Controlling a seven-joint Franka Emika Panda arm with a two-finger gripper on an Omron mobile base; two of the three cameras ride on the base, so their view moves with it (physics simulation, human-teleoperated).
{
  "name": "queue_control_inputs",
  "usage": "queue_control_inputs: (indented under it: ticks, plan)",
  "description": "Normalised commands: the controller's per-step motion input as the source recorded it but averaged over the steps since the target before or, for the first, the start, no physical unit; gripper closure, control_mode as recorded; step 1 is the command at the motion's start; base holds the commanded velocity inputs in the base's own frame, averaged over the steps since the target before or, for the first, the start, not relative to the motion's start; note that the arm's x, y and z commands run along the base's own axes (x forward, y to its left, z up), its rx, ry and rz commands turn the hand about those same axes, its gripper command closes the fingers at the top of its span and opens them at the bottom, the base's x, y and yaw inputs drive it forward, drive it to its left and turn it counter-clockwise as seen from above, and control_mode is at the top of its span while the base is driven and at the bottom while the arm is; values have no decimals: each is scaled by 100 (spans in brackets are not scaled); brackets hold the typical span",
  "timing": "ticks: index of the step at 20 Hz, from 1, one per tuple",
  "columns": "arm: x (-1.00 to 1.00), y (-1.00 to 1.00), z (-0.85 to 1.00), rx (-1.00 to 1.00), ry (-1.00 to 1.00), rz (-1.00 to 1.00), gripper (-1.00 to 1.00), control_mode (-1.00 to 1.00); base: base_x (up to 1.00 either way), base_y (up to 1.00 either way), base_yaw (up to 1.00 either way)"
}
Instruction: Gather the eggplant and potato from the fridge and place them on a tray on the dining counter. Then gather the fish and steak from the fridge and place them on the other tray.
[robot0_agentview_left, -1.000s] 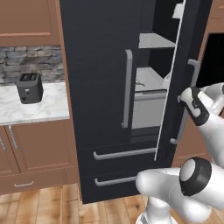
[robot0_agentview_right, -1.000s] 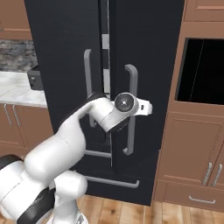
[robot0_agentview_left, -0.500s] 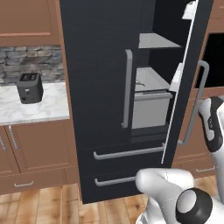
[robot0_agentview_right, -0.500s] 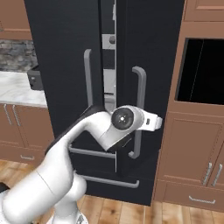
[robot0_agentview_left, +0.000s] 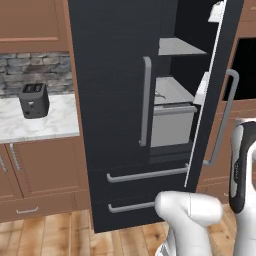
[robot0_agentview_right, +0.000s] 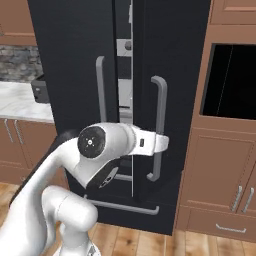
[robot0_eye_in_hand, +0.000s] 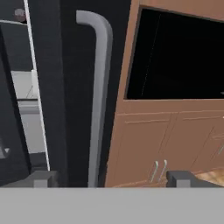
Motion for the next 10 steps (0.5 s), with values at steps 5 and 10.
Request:
queue_control_inputs:
  ticks: [5,10]
  plan:
    - [-62,99,21,-41,4,0,-100,-100,0,0,0]
    - [-42,100,33,-45,-2,0,-100,-100,0,0,0]
